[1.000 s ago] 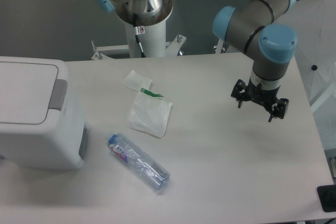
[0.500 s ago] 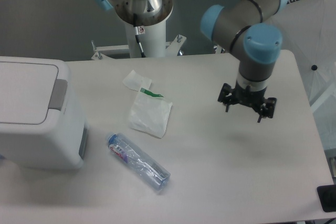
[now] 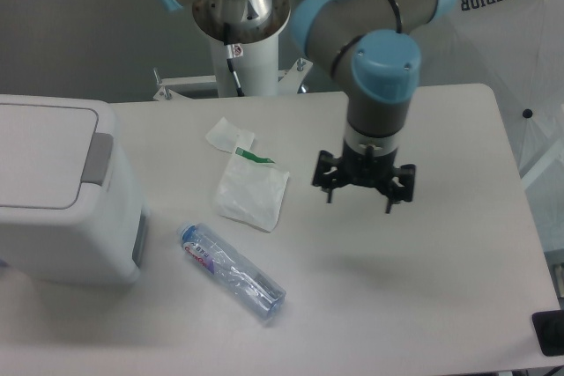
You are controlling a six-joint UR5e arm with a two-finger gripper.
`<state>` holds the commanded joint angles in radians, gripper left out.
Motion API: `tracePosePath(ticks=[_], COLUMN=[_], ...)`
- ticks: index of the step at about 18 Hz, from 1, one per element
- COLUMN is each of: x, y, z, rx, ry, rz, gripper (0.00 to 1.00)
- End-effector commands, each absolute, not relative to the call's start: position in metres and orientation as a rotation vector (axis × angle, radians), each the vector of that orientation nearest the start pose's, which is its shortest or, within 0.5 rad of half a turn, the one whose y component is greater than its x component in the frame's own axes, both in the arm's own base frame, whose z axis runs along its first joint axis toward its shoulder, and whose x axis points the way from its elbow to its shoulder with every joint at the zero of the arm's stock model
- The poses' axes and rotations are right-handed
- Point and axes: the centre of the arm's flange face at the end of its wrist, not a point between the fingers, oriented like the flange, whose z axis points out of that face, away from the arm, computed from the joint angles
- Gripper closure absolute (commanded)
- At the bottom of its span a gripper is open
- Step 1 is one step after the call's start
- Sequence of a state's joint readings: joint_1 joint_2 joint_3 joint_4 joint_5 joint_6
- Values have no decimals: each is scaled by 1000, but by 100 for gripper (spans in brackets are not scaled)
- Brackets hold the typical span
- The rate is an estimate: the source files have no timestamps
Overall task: Open the trash can
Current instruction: 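Move the open gripper over to the lid of the white trash can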
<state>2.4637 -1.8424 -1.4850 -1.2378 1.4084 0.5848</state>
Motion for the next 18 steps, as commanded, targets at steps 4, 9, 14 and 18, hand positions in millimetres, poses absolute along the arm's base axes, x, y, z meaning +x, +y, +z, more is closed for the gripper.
tracePosePath(ticks=[4,9,14,18], x=[-339,-290,-238,-216], y=[519,529,543,552], z=[453,495,507,505], rx=[-2772,-2662,-2662,-2670], ry=[-449,-433,-341,-290], rz=[-131,-214,-233,-251], gripper=[0,0,0,0])
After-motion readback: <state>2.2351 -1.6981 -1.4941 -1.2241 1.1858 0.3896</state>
